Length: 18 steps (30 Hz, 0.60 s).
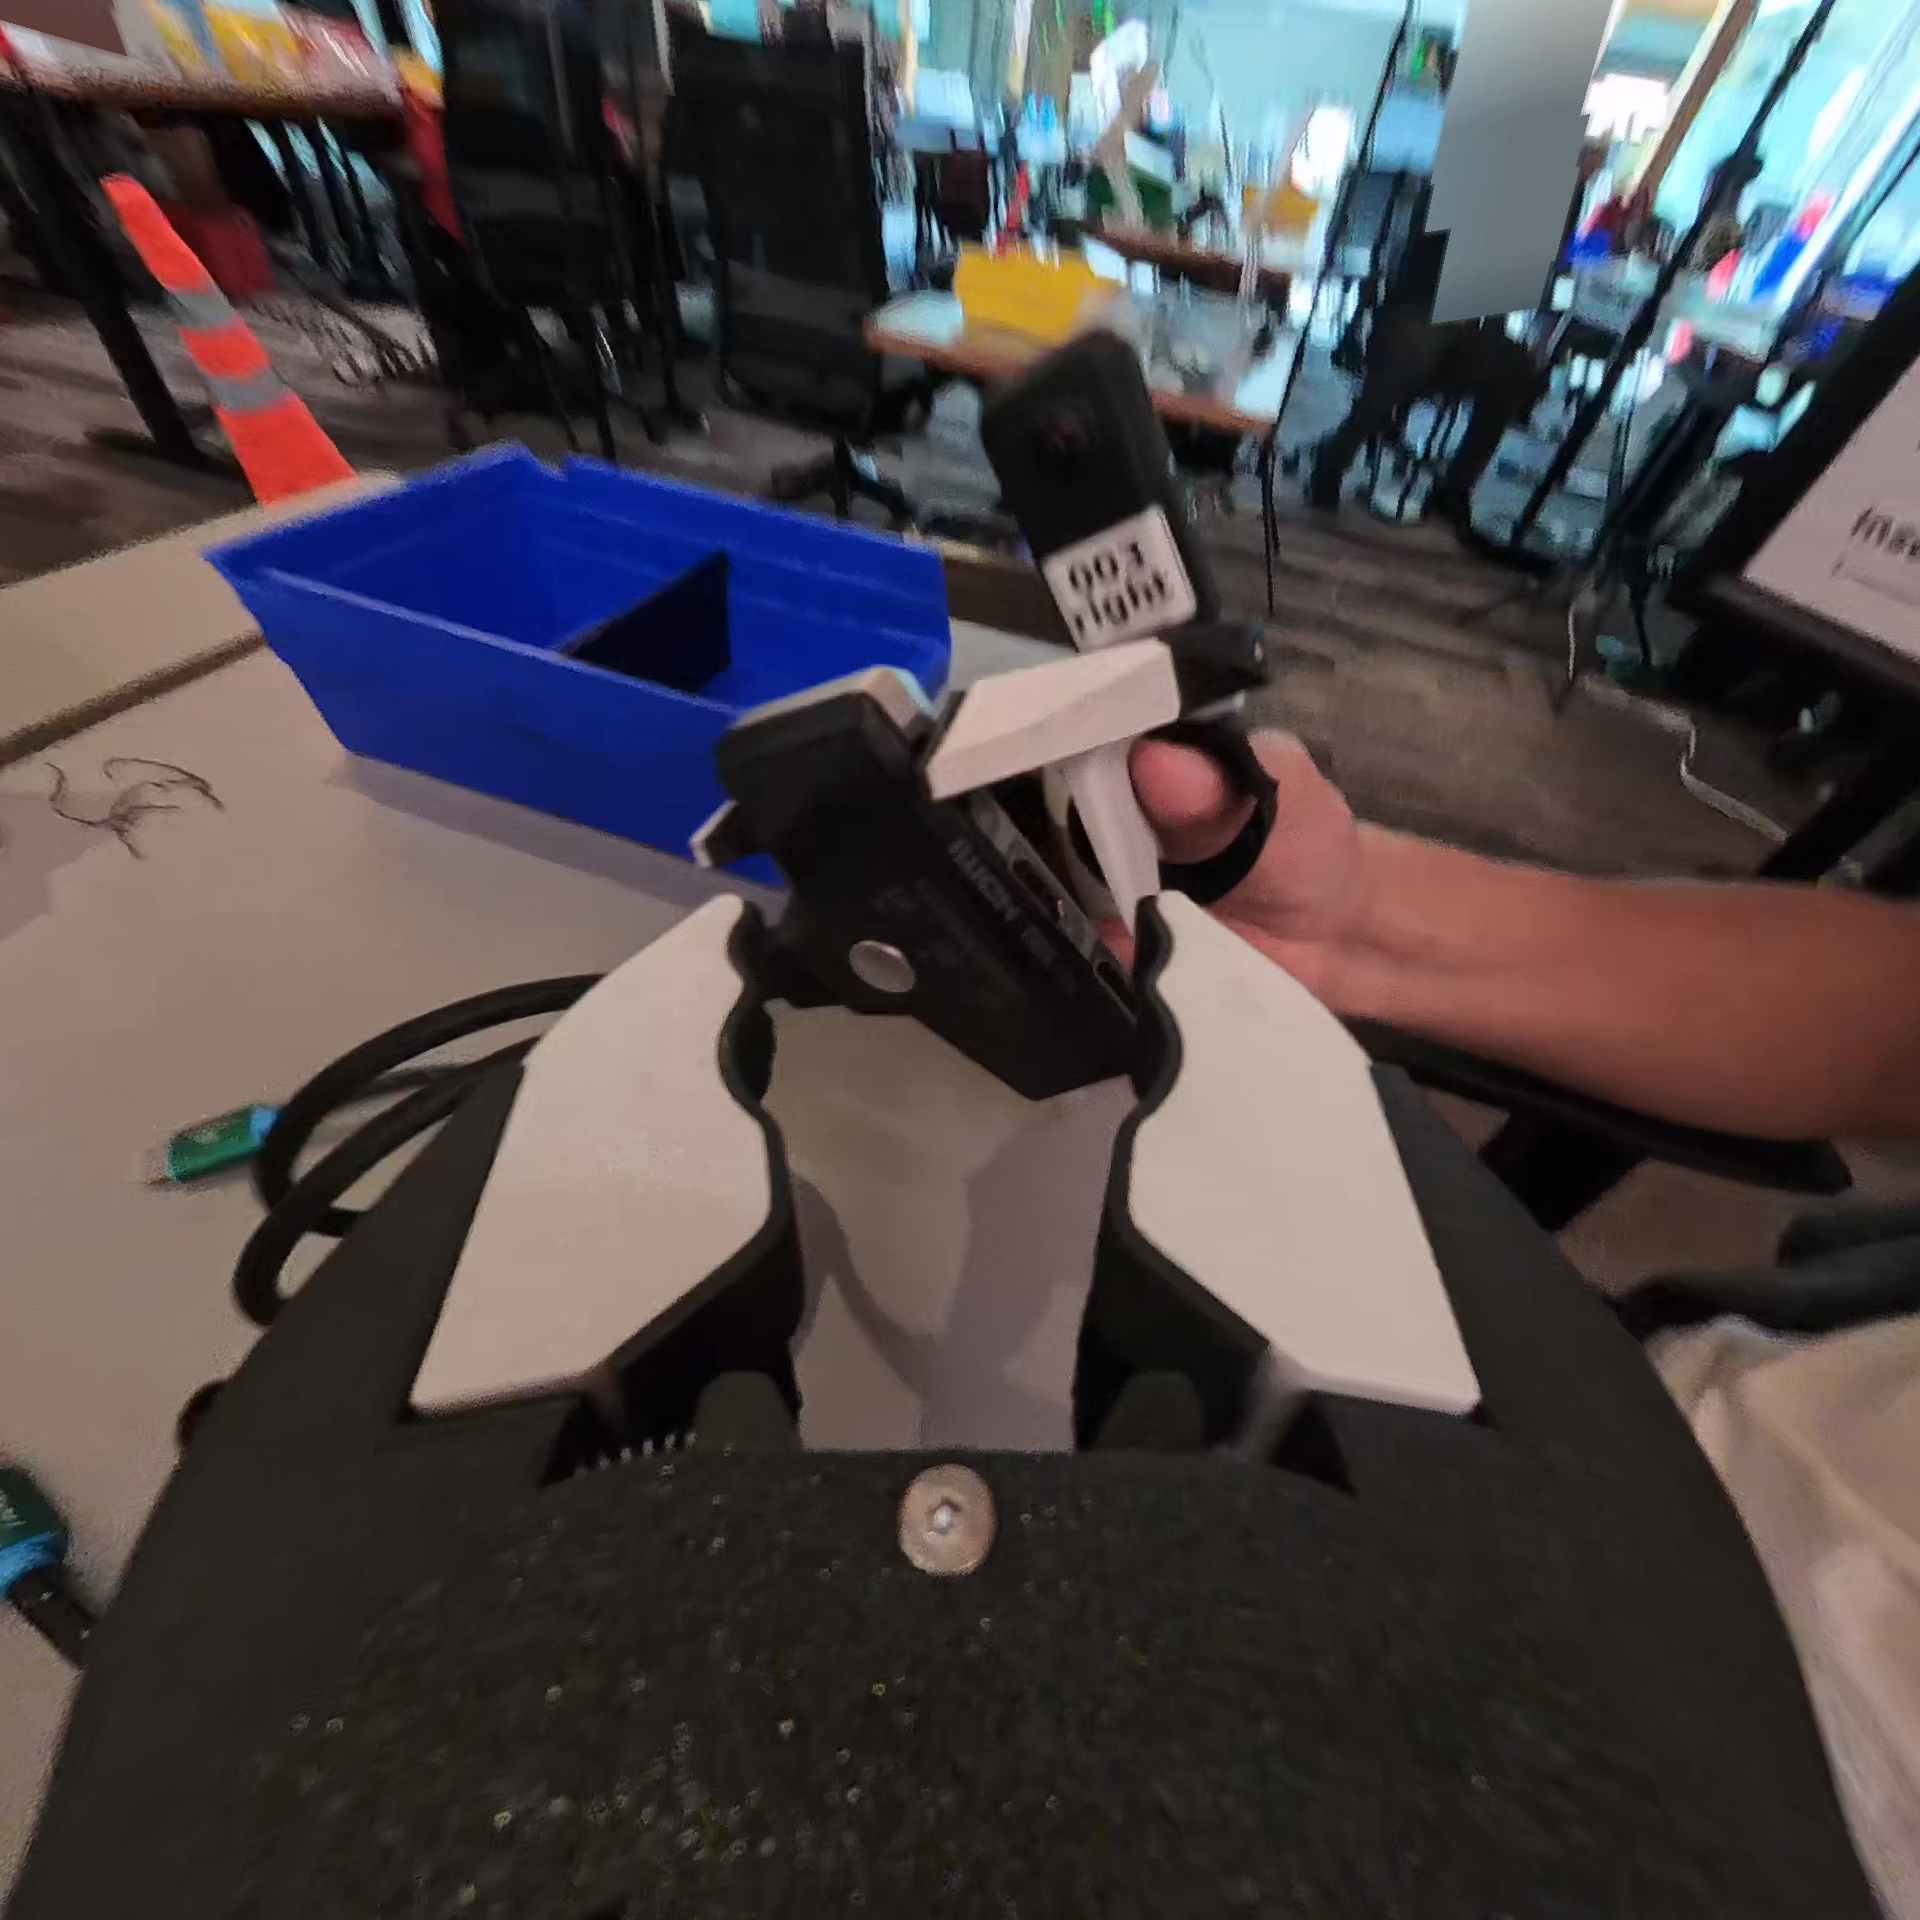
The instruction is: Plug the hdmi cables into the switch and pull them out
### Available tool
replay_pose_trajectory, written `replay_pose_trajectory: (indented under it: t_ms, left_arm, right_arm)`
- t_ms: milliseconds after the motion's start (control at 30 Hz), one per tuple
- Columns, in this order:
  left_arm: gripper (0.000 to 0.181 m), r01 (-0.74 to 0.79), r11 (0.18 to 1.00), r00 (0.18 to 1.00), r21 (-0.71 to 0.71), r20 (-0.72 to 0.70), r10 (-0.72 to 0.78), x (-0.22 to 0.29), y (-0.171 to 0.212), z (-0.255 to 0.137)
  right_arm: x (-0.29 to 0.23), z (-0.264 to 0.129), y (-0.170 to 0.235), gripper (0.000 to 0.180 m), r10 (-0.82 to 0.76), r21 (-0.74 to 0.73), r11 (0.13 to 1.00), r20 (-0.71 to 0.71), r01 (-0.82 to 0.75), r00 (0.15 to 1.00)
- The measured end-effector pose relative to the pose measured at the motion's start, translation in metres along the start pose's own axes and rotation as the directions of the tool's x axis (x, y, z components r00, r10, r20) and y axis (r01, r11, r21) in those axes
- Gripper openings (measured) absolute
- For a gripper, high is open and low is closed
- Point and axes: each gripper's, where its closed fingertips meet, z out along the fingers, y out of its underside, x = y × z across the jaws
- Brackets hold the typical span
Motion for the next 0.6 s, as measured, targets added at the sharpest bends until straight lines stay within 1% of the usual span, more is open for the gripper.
replay_pose_trajectory:
  t_ms: [67,133,200,233,267,300,333,433,500,600]
  left_arm:
    - [0.062,0.02,0.996,0.999,0.09,0.048,-0.024,-0.012,-0.013,-0.012]
    - [0.063,-0.027,0.997,0.992,0.066,0.124,0.019,-0.021,-0.009,-0.016]
    - [0.067,-0.121,0.993,0.971,-0.008,0.205,0.12,-0.018,0.008,-0.007]
    - [0.069,-0.16,0.986,0.949,-0.053,0.265,0.169,-0.018,0.021,0.001]
    - [0.072,-0.183,0.98,0.911,-0.082,0.362,0.2,-0.021,0.032,0.007]
    - [0.072,-0.204,0.976,0.865,-0.08,0.452,0.218,-0.023,0.038,0.011]
    - [0.061,-0.233,0.97,0.834,-0.073,0.497,0.238,-0.019,0.043,0.016]
    - [0.061,-0.33,0.941,0.778,-0.081,0.54,0.32,-0.005,0.043,0.027]
    - [0.059,-0.363,0.928,0.749,-0.083,0.567,0.344,-0.005,0.037,0.027]
    - [0.042,-0.364,0.931,0.728,-0.009,0.622,0.29,-0.018,0.023,0.012]
  right_arm:
    - [0.007,-0.01,-0.008,0.051,0.041,0.042,0.998,0.003,-0.041,0.999]
    - [0.017,-0.018,-0.017,0.051,0.091,0.093,0.992,-0.024,-0.088,0.996]
    - [0.024,-0.022,-0.026,0.051,0.15,0.154,0.978,-0.043,-0.142,0.988]
    - [0.028,-0.023,-0.03,0.051,0.163,0.188,0.971,-0.07,-0.147,0.984]
    - [0.032,-0.024,-0.032,0.051,0.172,0.216,0.965,-0.108,-0.146,0.979]
    - [0.034,-0.024,-0.034,0.052,0.18,0.244,0.959,-0.141,-0.142,0.974]
    - [0.035,-0.024,-0.034,0.052,0.188,0.262,0.955,-0.159,-0.142,0.969]
    - [0.033,-0.022,-0.031,0.053,0.212,0.292,0.945,-0.209,-0.146,0.955]
    - [0.026,-0.014,-0.024,0.053,0.228,0.26,0.949,-0.186,-0.176,0.956]
    - [0.021,-0.003,-0.014,0.051,0.213,0.207,0.963,-0.178,-0.175,0.961]
